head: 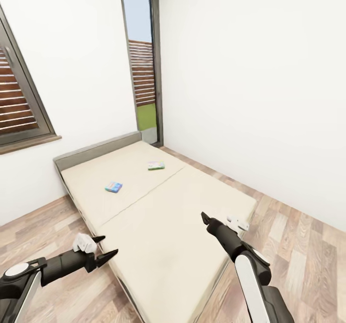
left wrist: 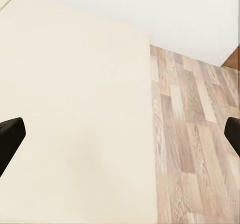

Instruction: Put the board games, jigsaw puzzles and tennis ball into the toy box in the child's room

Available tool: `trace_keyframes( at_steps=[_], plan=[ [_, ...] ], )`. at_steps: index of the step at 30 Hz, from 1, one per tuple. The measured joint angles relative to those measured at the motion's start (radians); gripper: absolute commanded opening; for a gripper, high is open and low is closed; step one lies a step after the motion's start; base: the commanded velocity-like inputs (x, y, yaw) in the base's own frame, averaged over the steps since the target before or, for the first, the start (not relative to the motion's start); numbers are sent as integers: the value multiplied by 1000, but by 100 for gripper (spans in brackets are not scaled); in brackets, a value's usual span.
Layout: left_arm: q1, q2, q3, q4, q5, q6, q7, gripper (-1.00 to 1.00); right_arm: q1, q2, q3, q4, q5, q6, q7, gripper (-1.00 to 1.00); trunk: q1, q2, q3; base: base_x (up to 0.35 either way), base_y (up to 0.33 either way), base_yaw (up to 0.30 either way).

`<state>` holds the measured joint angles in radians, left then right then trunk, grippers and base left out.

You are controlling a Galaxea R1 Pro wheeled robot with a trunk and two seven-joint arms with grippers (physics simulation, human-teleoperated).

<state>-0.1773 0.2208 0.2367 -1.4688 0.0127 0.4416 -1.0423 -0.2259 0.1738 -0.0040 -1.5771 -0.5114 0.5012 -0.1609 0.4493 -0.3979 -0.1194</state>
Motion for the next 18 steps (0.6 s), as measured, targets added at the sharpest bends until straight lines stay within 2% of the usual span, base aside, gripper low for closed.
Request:
trace_keyframes(
  at_steps=[13,18],
  plan=[
    [0,0,1,0,0,-1,0,100,0,0,0,1,0,0,0,100,0,0,10,5,10,-257],
    [0,0,2,0,0,-1,0,100,0,0,0,1,0,0,0,100,0,0,14,0,150,-257]
  ],
)
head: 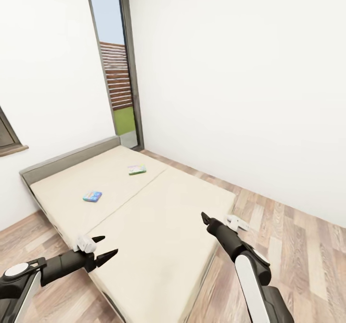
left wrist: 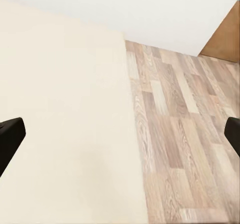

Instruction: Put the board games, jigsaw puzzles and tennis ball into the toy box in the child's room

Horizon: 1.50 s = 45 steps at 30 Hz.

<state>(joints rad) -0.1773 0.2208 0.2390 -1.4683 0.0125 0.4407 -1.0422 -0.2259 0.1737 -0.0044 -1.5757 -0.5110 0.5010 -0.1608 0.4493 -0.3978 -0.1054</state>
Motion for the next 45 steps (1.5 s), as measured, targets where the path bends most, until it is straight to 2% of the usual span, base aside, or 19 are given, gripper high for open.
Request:
trace_keyframes(
  at_steps=[18,45],
  plan=[
    [0,0,-1,1,0,-2,0,100,0,0,-1,0,0,0,0,100,0,0,14,0,40,-257],
    [0,0,0,1,0,-1,0,100,0,0,-1,0,0,-1,0,100,0,0,36,0,139,-257]
  ],
)
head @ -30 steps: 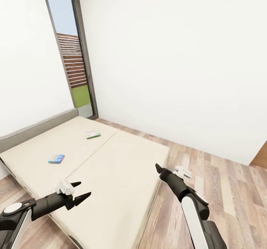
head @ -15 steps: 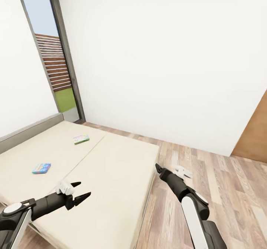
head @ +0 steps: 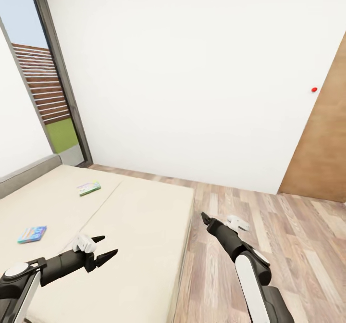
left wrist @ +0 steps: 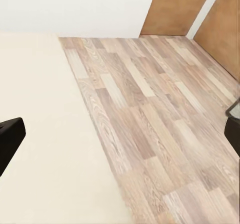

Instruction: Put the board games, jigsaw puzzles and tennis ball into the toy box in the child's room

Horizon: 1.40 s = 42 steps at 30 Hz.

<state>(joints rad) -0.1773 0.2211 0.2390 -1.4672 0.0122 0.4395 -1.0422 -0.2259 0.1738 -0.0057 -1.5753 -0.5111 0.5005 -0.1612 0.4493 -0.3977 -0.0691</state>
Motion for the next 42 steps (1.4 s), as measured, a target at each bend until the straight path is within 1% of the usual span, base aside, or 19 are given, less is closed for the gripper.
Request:
trace_keyframes(
  at_steps=[29,42],
  plan=[
    [0,1,1,0,0,0,0,100,0,0,-1,1,0,0,0,100,0,0,24,-17,98,-253],
    [0,1,8,0,3,-1,-2,100,0,0,-1,1,-2,2,-1,100,0,0,26,-27,36,-33]
  ],
)
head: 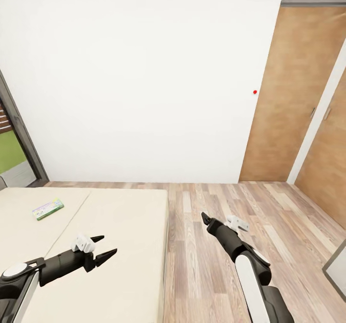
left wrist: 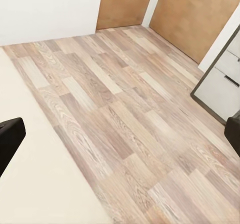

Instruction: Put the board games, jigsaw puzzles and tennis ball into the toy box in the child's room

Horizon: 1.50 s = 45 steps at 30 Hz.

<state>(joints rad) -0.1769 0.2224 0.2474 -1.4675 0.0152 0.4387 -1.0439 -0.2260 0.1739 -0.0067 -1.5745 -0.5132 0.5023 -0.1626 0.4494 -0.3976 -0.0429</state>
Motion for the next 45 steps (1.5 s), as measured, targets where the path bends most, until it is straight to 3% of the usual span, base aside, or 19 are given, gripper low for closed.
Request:
trace_keyframes(
  at_steps=[45],
  plan=[
    [0,0,0,-1,1,0,0,100,0,0,1,0,1,-1,2,100,0,0,0,-18,275,0]
  ],
)
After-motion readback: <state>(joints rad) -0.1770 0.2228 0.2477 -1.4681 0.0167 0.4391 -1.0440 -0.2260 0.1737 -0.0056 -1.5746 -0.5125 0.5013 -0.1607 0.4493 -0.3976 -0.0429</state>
